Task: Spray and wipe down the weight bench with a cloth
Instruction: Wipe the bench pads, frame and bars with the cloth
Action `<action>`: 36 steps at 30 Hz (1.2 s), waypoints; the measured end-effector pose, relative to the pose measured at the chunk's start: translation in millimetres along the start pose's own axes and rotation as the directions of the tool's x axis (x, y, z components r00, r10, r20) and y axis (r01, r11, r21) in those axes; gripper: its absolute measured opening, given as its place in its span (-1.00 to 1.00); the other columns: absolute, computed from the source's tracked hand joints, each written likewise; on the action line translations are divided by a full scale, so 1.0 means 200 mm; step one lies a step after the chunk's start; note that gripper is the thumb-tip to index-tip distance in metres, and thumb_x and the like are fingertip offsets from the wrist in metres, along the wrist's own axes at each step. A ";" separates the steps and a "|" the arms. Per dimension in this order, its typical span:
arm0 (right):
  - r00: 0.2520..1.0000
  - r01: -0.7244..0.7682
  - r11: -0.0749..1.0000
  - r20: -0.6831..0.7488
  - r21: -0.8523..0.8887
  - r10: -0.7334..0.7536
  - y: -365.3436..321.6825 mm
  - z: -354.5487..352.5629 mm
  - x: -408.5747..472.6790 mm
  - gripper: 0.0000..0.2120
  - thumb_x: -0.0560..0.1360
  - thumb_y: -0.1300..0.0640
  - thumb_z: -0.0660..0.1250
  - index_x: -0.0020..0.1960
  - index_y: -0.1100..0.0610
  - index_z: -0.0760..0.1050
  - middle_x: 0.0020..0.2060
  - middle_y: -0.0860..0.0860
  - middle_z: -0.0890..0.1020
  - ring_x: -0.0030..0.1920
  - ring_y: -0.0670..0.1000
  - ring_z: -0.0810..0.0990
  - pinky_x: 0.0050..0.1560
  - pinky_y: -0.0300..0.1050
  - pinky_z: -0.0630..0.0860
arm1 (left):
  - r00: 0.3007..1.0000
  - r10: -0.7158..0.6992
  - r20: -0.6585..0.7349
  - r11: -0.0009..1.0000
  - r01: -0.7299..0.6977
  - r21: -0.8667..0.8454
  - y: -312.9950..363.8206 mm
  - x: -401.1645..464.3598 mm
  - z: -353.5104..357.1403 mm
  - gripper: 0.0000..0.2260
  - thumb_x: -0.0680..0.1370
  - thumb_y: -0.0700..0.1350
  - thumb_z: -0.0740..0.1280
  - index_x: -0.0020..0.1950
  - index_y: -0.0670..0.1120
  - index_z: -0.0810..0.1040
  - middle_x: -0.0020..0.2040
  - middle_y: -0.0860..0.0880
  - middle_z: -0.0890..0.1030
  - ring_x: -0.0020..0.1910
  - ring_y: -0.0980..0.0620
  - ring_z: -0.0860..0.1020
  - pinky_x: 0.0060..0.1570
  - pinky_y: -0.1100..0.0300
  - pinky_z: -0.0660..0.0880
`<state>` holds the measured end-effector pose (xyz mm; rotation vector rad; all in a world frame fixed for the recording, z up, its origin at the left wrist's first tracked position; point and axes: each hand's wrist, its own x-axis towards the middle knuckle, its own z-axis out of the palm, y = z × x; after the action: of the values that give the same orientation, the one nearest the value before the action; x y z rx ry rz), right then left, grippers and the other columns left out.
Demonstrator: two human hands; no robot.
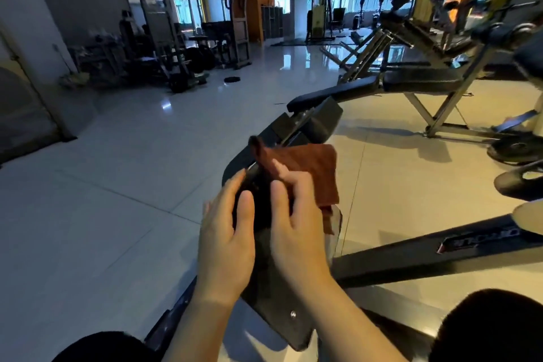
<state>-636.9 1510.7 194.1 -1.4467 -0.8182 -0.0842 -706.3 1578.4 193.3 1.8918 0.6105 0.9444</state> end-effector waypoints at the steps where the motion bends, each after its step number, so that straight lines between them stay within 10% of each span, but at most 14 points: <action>1: 0.996 0.062 0.996 0.070 -0.069 -0.058 0.05 0.04 -0.02 -0.89 0.63 0.01 0.18 0.13 -0.14 0.39 0.27 -0.34 0.45 0.35 -0.35 0.30 0.45 -0.23 0.12 | 1.000 -0.010 0.012 1.000 0.010 0.002 -0.02 0.00 0.00 -0.78 0.56 0.34 -0.03 0.14 0.53 0.32 0.14 0.36 0.50 0.28 0.18 0.46 0.25 0.10 0.46; 4: 0.983 0.149 0.972 0.136 -0.183 -0.125 0.17 0.05 0.03 -0.58 0.59 -0.16 0.09 0.44 -0.20 0.23 0.49 -0.27 0.21 0.51 -0.28 -0.02 0.54 -0.09 -0.26 | 1.000 -0.022 0.011 1.000 0.022 -0.006 -0.06 0.01 0.00 -0.69 0.52 0.30 0.02 0.24 0.38 0.33 0.27 0.24 0.51 0.28 0.23 0.46 0.28 0.14 0.46; 9: 0.980 0.133 0.984 0.162 -0.119 -0.113 0.24 0.02 0.13 -0.62 0.62 -0.15 0.03 0.43 -0.21 0.25 0.44 -0.34 0.23 0.49 -0.33 0.03 0.47 -0.31 -0.29 | 1.000 0.013 0.004 0.999 -0.012 -0.030 -0.09 0.02 -0.01 -0.70 0.50 0.20 0.06 0.21 0.41 0.35 0.17 0.57 0.41 0.26 0.50 0.34 0.15 0.58 0.31; 16: 0.993 0.005 0.995 0.121 -0.095 0.006 0.38 -0.06 0.50 -0.72 0.65 0.05 0.12 0.33 -0.15 0.38 0.38 -0.26 0.31 0.50 -0.19 0.16 0.52 -0.24 -0.15 | 0.998 0.016 0.054 0.998 -0.013 -0.064 -0.10 0.02 -0.02 -0.63 0.50 0.18 0.05 0.30 0.35 0.36 0.30 0.42 0.42 0.32 0.46 0.30 0.13 0.62 0.27; 21: 0.977 -0.206 0.977 0.054 -0.048 0.208 0.40 -0.10 0.66 -0.68 0.67 0.11 0.10 0.40 -0.01 0.41 0.24 -0.16 0.42 0.36 -0.05 0.37 0.01 -0.68 0.23 | 0.996 0.053 0.077 0.998 -0.051 -0.033 -0.09 0.02 -0.03 -0.66 0.54 0.16 0.04 0.31 0.36 0.28 0.24 0.55 0.35 0.34 0.49 0.25 0.15 0.64 0.21; 26: 0.984 -0.180 0.979 -0.008 -0.096 0.180 0.32 -0.06 0.43 -0.63 0.67 0.08 0.08 0.46 -0.04 0.34 0.48 -0.17 0.27 0.49 -0.21 0.11 0.54 -0.09 0.03 | 0.997 0.068 0.042 0.998 -0.068 -0.014 -0.11 0.01 -0.01 -0.66 0.53 0.20 0.04 0.30 0.37 0.32 0.31 0.45 0.36 0.36 0.46 0.25 0.21 0.60 0.22; 31: 0.998 0.033 0.993 0.061 -0.117 -0.026 0.20 0.00 0.05 -0.65 0.60 -0.03 0.13 0.35 -0.29 0.28 0.34 -0.52 0.25 0.44 -0.41 0.10 0.45 -0.42 -0.03 | 0.996 0.075 -0.041 0.997 -0.074 0.017 -0.15 0.02 0.02 -0.64 0.44 0.45 -0.01 0.23 0.60 0.28 0.30 0.48 0.38 0.36 0.34 0.35 0.36 0.11 0.35; 36: 0.996 -0.033 0.997 0.077 -0.065 0.038 0.22 -0.03 0.13 -0.66 0.57 -0.15 0.20 0.35 -0.28 0.37 0.34 -0.48 0.33 0.43 -0.42 0.11 0.44 -0.46 -0.02 | 0.984 0.154 -0.086 0.988 -0.151 0.042 -0.16 0.03 0.03 -0.57 0.48 0.47 -0.05 0.32 0.49 0.27 0.32 0.44 0.40 0.37 0.32 0.35 0.27 0.28 0.37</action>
<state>-591.4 1523.9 171.9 -1.5316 -0.8597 -0.0265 -699.2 1594.6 165.7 1.9576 0.5434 1.1276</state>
